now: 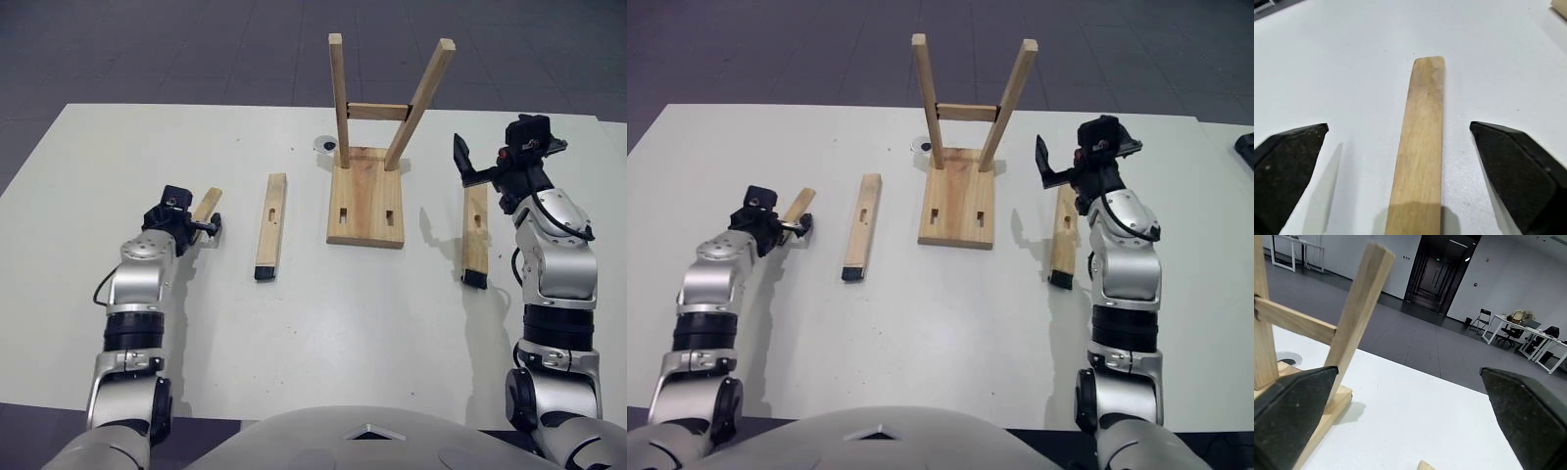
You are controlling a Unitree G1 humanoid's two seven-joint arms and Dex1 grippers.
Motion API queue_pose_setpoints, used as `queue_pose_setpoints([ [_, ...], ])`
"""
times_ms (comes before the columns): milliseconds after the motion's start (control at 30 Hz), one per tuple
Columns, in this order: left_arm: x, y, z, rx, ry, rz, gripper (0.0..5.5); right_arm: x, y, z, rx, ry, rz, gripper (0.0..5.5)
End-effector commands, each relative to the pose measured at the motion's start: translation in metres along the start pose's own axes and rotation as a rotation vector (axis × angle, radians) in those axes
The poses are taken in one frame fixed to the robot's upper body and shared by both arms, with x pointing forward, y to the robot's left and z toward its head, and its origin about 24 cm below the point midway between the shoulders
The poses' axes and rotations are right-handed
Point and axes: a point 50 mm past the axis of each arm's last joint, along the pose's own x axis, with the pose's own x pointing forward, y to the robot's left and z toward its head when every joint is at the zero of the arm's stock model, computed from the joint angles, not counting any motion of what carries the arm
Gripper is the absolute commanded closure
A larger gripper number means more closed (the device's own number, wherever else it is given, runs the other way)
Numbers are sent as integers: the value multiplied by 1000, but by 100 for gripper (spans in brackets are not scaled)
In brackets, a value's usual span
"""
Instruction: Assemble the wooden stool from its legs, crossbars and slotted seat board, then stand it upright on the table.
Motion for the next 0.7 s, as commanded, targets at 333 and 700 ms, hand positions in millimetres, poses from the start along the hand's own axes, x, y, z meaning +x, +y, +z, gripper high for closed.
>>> queue_pose_setpoints([
  [333, -11, 24, -68, -90, 566, -327, 204, -8, 11, 29, 235, -113, -19, 10],
  [700, -5, 27, -74, -37, 585, -340, 380, -8, 24, 56, 283, -190, 53, 10],
])
